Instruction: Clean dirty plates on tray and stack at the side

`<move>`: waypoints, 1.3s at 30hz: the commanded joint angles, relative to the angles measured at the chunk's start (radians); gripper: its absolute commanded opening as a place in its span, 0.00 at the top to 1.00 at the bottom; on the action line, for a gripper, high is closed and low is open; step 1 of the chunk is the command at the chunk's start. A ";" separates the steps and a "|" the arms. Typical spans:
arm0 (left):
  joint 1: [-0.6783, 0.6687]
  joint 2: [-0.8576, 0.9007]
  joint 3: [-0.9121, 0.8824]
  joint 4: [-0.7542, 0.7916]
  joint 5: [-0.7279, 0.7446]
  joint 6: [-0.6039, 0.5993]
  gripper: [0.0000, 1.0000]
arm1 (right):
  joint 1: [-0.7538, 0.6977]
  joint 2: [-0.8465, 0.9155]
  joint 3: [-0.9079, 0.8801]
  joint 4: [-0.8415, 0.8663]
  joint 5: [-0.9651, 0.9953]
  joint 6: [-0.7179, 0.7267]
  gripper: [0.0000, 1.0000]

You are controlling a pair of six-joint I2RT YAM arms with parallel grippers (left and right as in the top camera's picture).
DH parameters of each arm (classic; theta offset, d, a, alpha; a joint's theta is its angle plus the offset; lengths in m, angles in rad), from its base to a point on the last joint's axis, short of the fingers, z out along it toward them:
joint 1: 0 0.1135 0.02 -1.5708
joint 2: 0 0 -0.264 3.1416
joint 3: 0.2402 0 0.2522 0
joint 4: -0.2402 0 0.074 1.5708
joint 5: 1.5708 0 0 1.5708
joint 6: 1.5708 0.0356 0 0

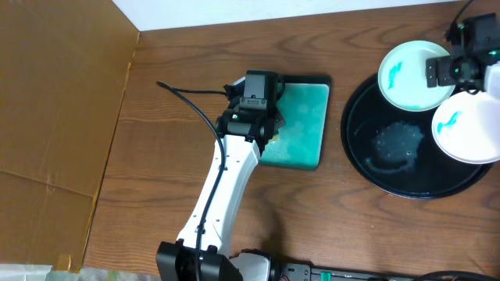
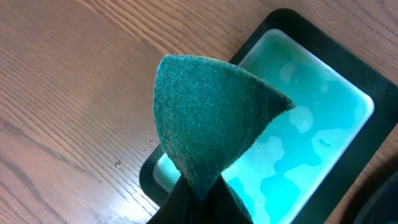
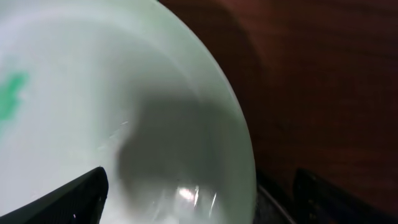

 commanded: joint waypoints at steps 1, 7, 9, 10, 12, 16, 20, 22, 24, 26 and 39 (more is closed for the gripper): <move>0.005 0.006 -0.008 0.001 -0.013 0.014 0.93 | 0.010 0.029 0.016 0.025 0.070 -0.037 0.07; 0.005 0.006 -0.008 0.001 -0.013 0.014 0.93 | 0.017 0.032 0.016 0.024 0.069 -0.036 0.73; 0.005 0.006 -0.008 0.001 -0.013 0.014 0.93 | 0.027 0.032 0.020 0.008 0.068 -0.036 0.92; 0.005 0.006 -0.008 0.001 -0.013 0.014 0.93 | 0.033 0.032 0.025 -0.004 0.068 -0.036 0.99; 0.005 0.006 -0.008 0.001 -0.013 0.014 0.93 | 0.051 0.032 0.043 -0.036 0.066 -0.036 0.99; 0.005 0.007 -0.014 0.013 -0.006 0.014 0.93 | 0.087 0.032 0.118 -0.143 -0.015 -0.036 0.99; 0.005 0.035 -0.023 0.024 -0.006 0.014 0.93 | 0.119 0.032 0.240 -0.376 -0.146 -0.036 0.99; 0.005 0.065 -0.023 0.036 -0.006 0.014 0.93 | 0.130 0.032 0.266 -0.473 -0.164 -0.037 0.99; 0.005 0.107 -0.023 0.061 -0.006 0.014 0.93 | 0.142 0.032 0.264 -0.555 -0.163 -0.074 0.99; 0.005 0.151 -0.023 0.087 -0.005 0.014 0.93 | 0.148 0.033 0.241 -0.595 -0.163 -0.099 0.99; 0.005 0.306 -0.023 0.200 0.126 0.056 0.93 | 0.150 0.033 0.027 -0.493 -0.163 -0.103 0.99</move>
